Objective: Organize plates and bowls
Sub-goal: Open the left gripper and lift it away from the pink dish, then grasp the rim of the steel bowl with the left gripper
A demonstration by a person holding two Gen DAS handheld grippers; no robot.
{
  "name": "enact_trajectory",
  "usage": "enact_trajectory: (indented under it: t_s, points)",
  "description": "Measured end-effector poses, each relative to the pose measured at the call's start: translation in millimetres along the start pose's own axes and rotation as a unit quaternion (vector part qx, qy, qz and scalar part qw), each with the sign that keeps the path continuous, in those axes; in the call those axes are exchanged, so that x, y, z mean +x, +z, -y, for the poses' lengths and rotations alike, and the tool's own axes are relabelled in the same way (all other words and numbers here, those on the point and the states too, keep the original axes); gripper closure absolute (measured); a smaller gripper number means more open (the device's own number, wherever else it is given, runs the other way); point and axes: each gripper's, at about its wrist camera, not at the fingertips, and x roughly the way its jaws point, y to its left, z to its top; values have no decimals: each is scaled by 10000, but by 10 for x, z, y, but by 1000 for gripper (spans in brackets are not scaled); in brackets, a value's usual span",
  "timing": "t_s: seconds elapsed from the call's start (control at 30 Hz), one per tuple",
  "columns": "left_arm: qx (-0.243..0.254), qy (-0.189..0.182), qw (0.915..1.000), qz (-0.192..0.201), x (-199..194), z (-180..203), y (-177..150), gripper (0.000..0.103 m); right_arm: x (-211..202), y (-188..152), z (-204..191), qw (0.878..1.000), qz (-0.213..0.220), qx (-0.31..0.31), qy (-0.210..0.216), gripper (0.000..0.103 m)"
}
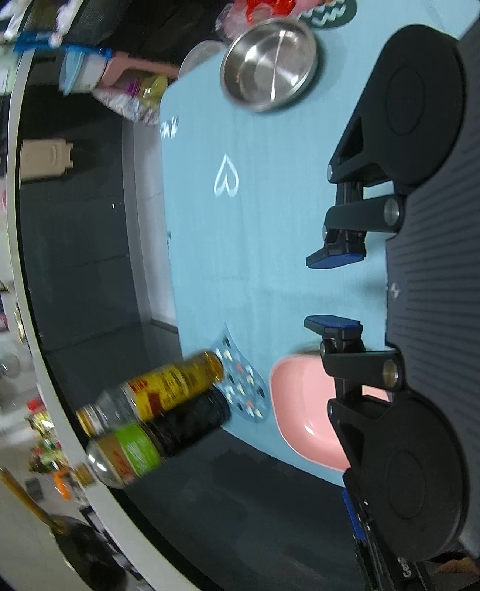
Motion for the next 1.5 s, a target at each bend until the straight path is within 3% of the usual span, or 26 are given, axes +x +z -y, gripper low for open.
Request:
enact_trajectory:
  t_s: [0.17,0.4,0.77,1.2,1.5]
  points:
    - [364,-359,9987,5,47,433,81,75,-104,1,371,9991,151,378,-124,74]
    - [822,-728,9933,-350,384,1077,166,71,-247,-30,921,9947,374,890,-353,74]
    - [1092,-1262,9842,-590,780,1751,198,70,-383,-74,1640,9800,738,1727,-660,69]
    - [892,-1322,9834,-867,1283,2206,243,65,-359,-14,2078,9589,958,2501,-937,68]
    - [1018,-1121,9820,-1132,1620,2409,142,65,-172,-31,2217,9595,686,2595,-853,68]
